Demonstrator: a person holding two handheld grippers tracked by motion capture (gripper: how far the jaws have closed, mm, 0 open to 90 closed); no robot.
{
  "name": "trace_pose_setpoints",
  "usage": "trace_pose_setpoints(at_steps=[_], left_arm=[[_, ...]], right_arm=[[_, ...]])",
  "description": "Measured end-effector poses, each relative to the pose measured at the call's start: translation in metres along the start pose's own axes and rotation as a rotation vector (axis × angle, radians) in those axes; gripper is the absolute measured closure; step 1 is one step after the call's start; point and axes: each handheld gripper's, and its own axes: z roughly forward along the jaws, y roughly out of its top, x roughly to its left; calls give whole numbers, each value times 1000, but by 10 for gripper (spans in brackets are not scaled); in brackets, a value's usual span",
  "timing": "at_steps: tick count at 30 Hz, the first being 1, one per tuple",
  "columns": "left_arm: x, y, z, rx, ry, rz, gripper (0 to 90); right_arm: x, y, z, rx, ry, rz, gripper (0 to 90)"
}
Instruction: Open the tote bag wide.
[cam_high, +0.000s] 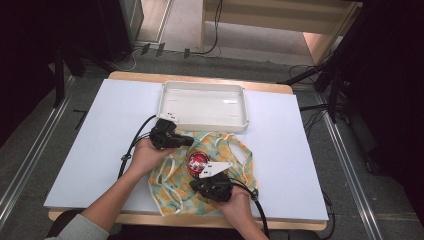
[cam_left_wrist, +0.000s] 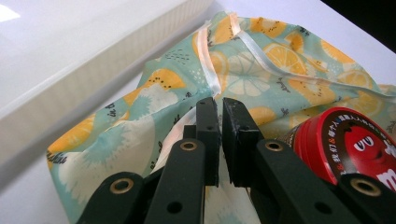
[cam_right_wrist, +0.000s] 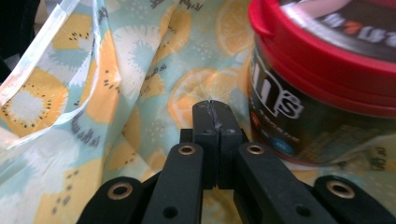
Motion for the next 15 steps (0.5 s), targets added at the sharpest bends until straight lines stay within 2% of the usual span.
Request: trace_pose_setpoints(at_steps=[8, 15], left_arm=[[7, -6, 22, 59, 8, -10, 862], [13, -10, 24, 81, 30, -13, 863]], right_arm=[[2, 1, 6, 2, 5, -15, 900], [6, 1, 9, -7, 21, -29, 900]])
